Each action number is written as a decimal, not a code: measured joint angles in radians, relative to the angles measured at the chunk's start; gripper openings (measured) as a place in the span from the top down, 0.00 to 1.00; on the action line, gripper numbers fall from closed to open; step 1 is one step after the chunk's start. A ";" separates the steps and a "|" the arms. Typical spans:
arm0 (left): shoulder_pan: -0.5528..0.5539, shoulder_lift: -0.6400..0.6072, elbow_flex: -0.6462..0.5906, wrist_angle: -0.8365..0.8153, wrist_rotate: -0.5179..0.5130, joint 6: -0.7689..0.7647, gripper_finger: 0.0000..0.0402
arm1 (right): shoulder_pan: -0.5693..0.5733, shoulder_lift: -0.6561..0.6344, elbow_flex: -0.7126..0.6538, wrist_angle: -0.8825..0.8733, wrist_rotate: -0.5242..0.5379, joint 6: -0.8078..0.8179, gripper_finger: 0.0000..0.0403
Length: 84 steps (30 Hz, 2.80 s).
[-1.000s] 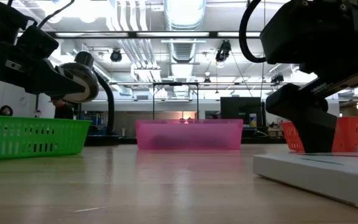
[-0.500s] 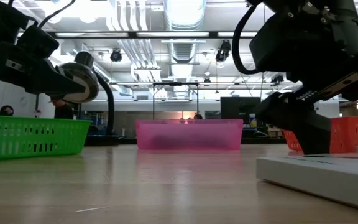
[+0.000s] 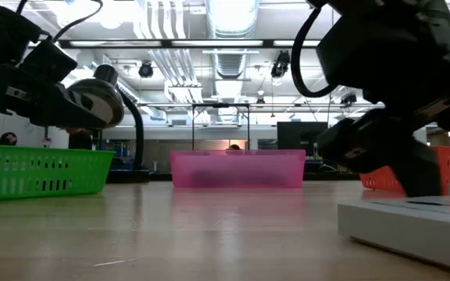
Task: Pick and place items into bin
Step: Put the bottom card reader box into the orange bin
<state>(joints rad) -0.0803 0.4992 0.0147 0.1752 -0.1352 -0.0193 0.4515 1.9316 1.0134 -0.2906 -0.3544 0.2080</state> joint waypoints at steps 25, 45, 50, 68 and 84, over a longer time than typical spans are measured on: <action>0.000 -0.002 -0.001 0.000 0.000 0.000 1.00 | 0.000 0.002 0.000 0.003 0.012 -0.129 0.98; 0.000 -0.002 -0.002 0.000 0.000 0.000 1.00 | 0.002 -0.104 -0.013 -0.023 0.018 -0.097 0.98; 0.000 -0.002 -0.002 0.001 0.000 0.000 1.00 | 0.002 -0.146 -0.012 -0.021 0.064 -0.041 0.98; 0.000 -0.004 -0.002 0.000 0.000 0.000 1.00 | 0.001 -0.496 -0.008 -0.431 0.686 0.610 0.98; 0.000 -0.003 -0.002 0.001 0.000 0.000 1.00 | 0.001 -0.725 -0.191 -0.786 0.800 1.273 0.98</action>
<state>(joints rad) -0.0803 0.4961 0.0128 0.1761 -0.1351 -0.0196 0.4522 1.2068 0.8223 -1.0768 0.4454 1.4814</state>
